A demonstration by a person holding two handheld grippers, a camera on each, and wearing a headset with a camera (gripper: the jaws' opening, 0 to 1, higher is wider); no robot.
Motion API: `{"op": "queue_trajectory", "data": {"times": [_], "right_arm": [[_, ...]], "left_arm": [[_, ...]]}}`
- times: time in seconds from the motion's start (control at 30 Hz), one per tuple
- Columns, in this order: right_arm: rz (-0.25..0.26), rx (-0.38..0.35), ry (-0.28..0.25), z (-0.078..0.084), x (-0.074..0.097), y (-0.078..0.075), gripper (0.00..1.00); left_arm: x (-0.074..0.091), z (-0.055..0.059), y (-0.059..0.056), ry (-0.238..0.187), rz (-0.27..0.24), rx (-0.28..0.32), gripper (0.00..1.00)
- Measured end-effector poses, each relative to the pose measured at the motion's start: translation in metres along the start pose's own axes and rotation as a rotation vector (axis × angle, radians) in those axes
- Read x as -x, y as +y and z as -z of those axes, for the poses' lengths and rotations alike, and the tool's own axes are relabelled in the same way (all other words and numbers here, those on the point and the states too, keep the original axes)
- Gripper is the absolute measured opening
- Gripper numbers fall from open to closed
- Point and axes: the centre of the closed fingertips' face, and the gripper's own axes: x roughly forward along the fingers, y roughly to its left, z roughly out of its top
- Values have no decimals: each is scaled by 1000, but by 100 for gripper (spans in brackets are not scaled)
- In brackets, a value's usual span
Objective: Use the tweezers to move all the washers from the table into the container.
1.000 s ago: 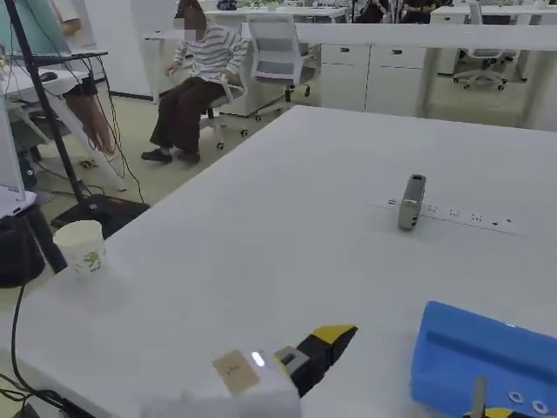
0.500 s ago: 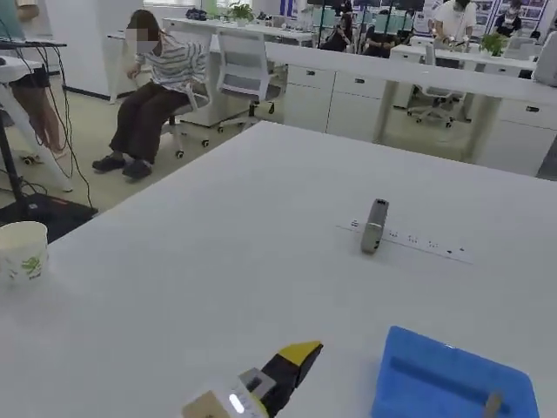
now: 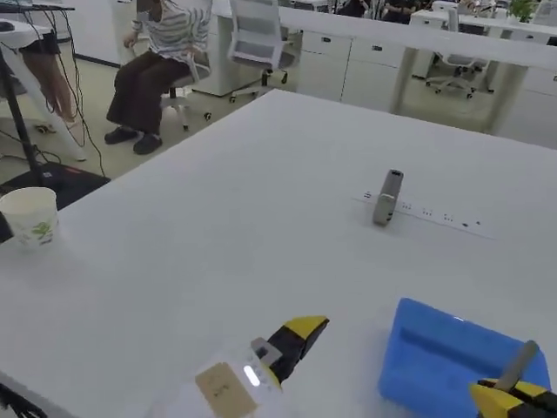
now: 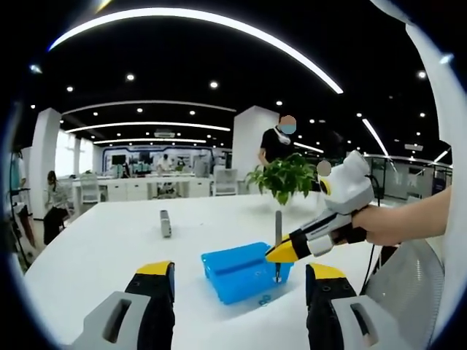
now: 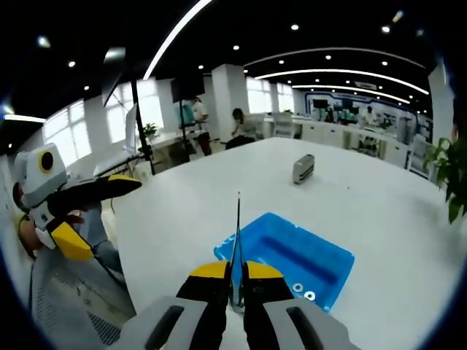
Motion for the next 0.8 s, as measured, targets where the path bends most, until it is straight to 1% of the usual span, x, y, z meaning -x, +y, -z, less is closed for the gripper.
{"op": "queue_trajectory", "data": {"times": [0.03,0.1,0.23,0.4,0.57,0.67,0.8], "right_arm": [[7,40,15,0,1,1,3],[-5,27,3,-5,2,7,3],[-10,32,-23,-17,3,7,3],[-6,42,-33,-25,-2,-2,3],[-1,9,-63,-35,-5,-10,3],[-3,5,-63,-37,-9,-13,3],[-8,22,-55,-40,-17,-16,3]], "left_arm": [[1,0,0,-3,1,4,73],[1,0,2,1,-8,6,73],[1,1,4,4,-12,17,72],[2,1,4,2,-13,10,70],[2,1,5,6,-14,15,70],[2,2,4,11,-11,12,69],[1,3,4,15,-9,11,69]]}}
